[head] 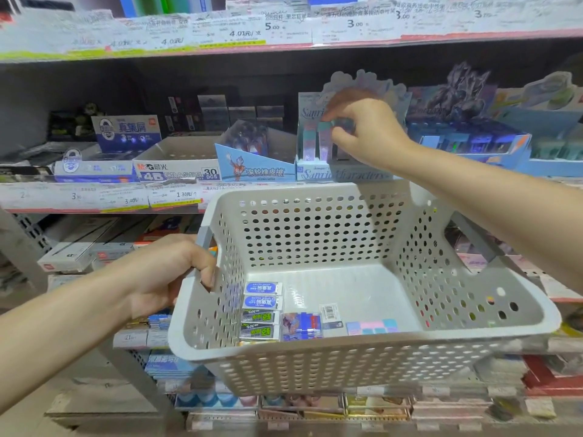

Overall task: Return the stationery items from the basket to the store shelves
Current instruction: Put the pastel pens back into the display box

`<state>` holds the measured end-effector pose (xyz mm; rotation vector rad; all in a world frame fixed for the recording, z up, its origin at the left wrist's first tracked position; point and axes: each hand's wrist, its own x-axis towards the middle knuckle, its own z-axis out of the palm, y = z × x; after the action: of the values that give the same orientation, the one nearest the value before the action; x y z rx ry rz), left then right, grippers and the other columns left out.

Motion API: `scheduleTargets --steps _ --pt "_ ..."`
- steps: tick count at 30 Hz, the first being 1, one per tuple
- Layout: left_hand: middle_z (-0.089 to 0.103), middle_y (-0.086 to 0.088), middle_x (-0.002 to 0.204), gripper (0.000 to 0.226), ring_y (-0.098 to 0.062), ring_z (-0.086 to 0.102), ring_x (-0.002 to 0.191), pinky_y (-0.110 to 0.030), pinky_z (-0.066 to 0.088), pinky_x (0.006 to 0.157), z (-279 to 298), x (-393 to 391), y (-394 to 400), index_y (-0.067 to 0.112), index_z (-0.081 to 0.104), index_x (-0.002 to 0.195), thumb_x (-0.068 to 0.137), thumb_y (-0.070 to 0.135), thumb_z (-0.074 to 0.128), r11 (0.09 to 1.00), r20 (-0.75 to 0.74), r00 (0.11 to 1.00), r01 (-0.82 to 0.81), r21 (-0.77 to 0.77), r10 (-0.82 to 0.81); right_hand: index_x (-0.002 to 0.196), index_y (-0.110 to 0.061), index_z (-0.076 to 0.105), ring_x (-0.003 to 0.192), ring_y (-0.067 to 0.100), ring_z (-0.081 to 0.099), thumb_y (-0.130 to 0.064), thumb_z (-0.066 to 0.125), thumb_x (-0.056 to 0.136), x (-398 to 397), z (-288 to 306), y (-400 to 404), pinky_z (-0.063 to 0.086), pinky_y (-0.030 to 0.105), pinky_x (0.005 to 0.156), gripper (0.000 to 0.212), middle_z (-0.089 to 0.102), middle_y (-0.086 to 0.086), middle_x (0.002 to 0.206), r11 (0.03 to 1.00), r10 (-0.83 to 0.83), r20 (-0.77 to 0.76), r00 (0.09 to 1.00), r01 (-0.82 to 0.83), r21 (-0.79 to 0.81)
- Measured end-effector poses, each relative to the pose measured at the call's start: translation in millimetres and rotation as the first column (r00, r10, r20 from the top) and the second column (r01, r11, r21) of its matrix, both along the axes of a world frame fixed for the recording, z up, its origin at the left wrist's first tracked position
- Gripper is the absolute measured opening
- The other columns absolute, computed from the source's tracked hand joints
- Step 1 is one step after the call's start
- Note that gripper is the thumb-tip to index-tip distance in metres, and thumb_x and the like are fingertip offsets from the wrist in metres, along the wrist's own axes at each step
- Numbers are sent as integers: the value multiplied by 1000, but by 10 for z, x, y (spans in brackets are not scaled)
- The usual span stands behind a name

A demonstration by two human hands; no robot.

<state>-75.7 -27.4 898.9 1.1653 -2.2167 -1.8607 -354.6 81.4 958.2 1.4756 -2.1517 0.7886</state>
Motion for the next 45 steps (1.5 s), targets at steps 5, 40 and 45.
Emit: scheduleTargets --steps 5,40,45 --pt "59 -24 73 92 -31 58 56 -35 47 65 7 6 3 -12 57 108 18 6 57 1000 8 1000 -10 -15 10 127 -3 59 125 27 52 9 36 81 20 -56 86 42 36 107 52 58 15 131 999 5 42 999 -7 32" --pt "54 -21 69 65 -29 53 53 -30 45 59 -13 -89 39 -3 60 101 37 -3 50 1000 -42 999 -19 9 19 125 1 48 95 21 41 -5 33 99 700 -1092 512 35 25 71 30 44 11 110 -174 30 247 969 -238 956" --pt "53 -20 70 60 -28 53 52 -28 46 55 -25 -90 44 3 58 97 38 -2 50 1000 -44 999 -16 26 17 118 -6 57 95 14 45 -8 48 94 658 -1120 471 42 13 68 26 57 10 124 -60 -12 319 948 -319 946"
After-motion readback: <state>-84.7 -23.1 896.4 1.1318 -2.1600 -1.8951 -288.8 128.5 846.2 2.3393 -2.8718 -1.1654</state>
